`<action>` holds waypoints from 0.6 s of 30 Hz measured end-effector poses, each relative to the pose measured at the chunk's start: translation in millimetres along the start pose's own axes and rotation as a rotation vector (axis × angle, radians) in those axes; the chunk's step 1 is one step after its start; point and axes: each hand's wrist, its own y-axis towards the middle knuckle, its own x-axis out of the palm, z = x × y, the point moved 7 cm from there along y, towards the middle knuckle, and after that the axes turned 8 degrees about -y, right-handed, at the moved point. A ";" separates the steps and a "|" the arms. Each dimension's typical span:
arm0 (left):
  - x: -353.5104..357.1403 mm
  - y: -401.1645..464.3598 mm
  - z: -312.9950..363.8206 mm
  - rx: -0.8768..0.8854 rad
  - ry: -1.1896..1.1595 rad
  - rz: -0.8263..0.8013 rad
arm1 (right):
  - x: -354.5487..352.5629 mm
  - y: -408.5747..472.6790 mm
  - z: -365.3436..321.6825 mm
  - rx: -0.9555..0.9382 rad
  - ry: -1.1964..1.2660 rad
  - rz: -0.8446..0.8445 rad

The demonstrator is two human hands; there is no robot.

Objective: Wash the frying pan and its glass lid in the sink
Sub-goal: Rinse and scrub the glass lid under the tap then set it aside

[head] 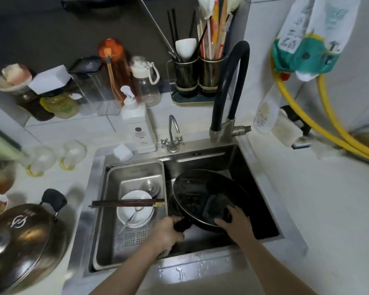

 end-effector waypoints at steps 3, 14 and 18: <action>4.5 2.5 -4.1 -0.045 0.023 0.001 | 5.4 5.6 -4.7 -0.021 0.073 -0.057; 13.6 19.7 -7.0 -0.070 0.198 0.061 | 17.6 27.4 -9.0 0.003 0.001 -0.106; 10.0 23.2 -1.8 -0.013 0.395 0.096 | 22.3 30.2 -12.3 -0.025 0.021 -0.109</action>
